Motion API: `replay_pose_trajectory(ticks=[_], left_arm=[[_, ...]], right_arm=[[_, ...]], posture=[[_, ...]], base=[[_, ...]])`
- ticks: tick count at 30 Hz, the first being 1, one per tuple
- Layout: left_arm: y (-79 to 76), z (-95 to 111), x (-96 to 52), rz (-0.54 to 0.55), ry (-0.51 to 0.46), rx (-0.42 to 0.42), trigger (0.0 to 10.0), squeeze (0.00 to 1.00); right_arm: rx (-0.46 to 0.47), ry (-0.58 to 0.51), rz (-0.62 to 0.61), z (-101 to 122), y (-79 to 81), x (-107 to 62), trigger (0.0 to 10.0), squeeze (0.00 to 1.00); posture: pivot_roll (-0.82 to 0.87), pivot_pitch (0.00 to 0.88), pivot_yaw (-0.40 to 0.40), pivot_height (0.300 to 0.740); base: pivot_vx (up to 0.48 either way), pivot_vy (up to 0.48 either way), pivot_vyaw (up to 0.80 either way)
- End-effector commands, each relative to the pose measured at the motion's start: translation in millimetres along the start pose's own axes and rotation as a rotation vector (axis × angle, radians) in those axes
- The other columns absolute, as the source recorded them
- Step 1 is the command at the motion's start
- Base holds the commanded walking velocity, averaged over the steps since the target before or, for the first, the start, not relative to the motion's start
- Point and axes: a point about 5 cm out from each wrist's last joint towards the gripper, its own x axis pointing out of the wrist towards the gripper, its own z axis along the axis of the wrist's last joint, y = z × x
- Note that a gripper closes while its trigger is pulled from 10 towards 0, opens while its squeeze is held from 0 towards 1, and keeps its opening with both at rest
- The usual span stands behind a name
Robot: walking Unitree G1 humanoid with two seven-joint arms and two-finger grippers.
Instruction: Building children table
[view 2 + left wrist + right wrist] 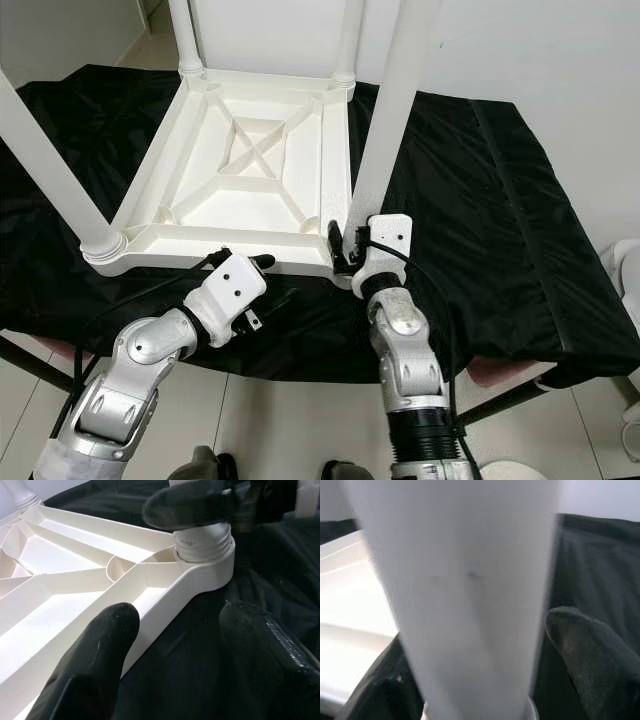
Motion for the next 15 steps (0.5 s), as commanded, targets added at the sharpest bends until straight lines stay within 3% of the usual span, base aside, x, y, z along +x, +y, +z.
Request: replay_pose_trajectory(ticks=[1,15], left_arm=[[-1.1,0,-0.1,0.036,0.001,-0.016,10.0,0.00],[4.6,-1,6.0,0.025,-0.002,0.001,10.0,0.00]], right_arm=[[-0.007,0.022,0.088,-5,-6.9,-0.1,10.0,0.00],[-0.137,0.099,0.456,-12,-18.9,3.1,10.0,0.00]], posture=[[-0.10,0.103,0.016,0.740],[-0.13,0.092,0.034,0.740]], base=[[0.000,0.000,0.00],[0.000,0.000,0.00]])
